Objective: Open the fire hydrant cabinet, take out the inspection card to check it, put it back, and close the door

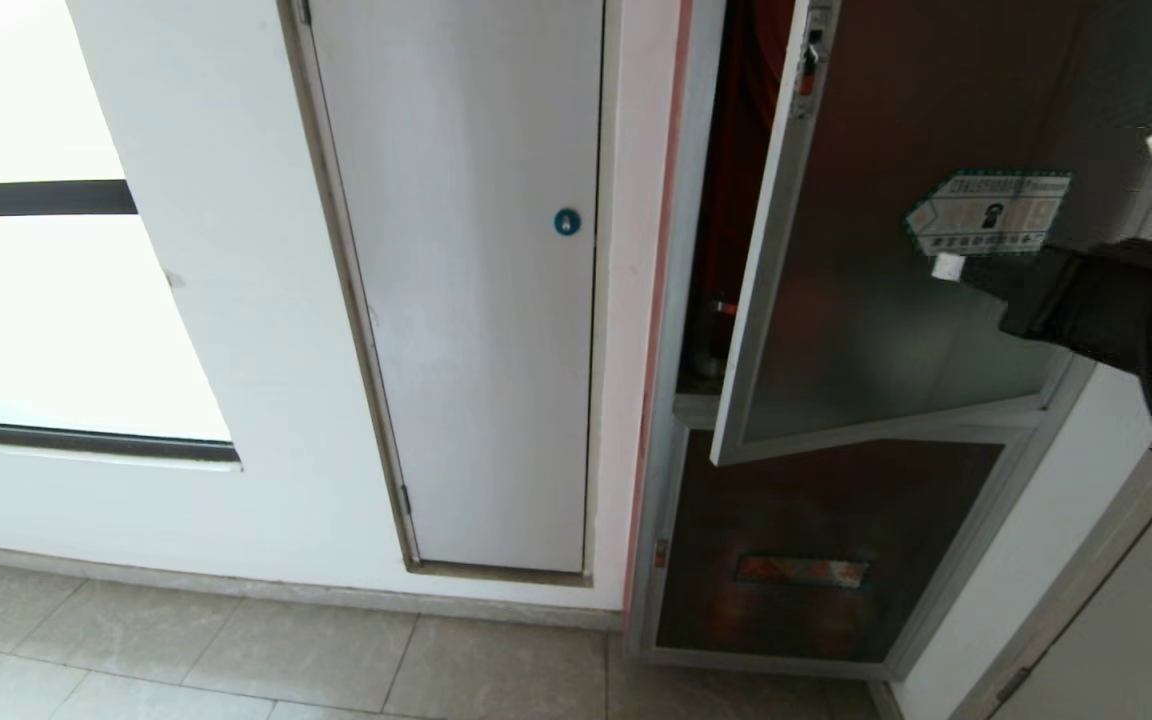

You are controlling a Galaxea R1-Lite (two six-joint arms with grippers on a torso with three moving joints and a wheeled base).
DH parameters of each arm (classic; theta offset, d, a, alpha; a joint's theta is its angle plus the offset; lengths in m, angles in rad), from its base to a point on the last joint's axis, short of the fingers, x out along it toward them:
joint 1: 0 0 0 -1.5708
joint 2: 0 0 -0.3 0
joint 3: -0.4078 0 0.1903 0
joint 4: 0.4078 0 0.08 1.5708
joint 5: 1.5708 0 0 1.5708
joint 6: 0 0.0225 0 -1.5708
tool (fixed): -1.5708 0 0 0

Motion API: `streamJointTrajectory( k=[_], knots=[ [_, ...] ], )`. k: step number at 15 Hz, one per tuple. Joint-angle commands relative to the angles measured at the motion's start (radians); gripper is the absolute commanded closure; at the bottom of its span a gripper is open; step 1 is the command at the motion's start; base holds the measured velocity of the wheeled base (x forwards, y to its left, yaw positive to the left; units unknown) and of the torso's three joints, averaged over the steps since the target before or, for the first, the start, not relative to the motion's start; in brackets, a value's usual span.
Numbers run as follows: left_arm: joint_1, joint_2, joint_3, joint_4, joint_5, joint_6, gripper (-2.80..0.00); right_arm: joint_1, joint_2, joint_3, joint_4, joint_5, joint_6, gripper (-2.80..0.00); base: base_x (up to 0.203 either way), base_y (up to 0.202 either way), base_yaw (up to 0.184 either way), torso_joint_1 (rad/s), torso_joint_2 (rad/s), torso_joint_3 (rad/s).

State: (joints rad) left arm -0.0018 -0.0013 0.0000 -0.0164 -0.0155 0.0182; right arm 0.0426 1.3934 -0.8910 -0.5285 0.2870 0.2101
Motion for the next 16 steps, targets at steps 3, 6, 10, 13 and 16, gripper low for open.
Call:
streamJointTrajectory(
  k=[3, 6, 10, 13, 16],
  knots=[
    [0.000, 0.001, 0.006, 0.000, 0.000, 0.000, 0.00, 0.005, -0.333, 0.189, 0.002, 0.000, -0.018, 0.00, 0.000, 0.000, 0.000, 0.000, 0.00, 0.000],
    [0.000, 0.001, 0.006, 0.000, 0.000, 0.000, 0.00, 0.005, -0.585, 0.288, 0.104, 0.001, -0.043, 0.00, 0.000, 0.000, 0.000, 0.000, 0.00, 0.000],
    [0.000, 0.000, 0.008, 0.000, 0.000, 0.000, 0.00, 0.005, -0.916, 0.330, 0.376, 0.010, -0.102, 0.00, 0.000, 0.000, 0.000, 0.000, 0.00, 0.000],
    [0.000, 0.000, 0.006, 0.000, 0.000, 0.000, 0.00, -0.004, -1.078, 0.363, 0.521, -0.030, -0.130, 0.00, 0.000, 0.000, 0.000, 0.000, 0.00, 0.000],
    [0.000, 0.001, 0.006, 0.000, 0.000, 0.000, 0.00, -0.015, -1.186, 0.505, 0.550, -0.074, -0.135, 0.00, 0.000, 0.000, 0.000, 0.000, 0.00, 0.000]
  ],
)
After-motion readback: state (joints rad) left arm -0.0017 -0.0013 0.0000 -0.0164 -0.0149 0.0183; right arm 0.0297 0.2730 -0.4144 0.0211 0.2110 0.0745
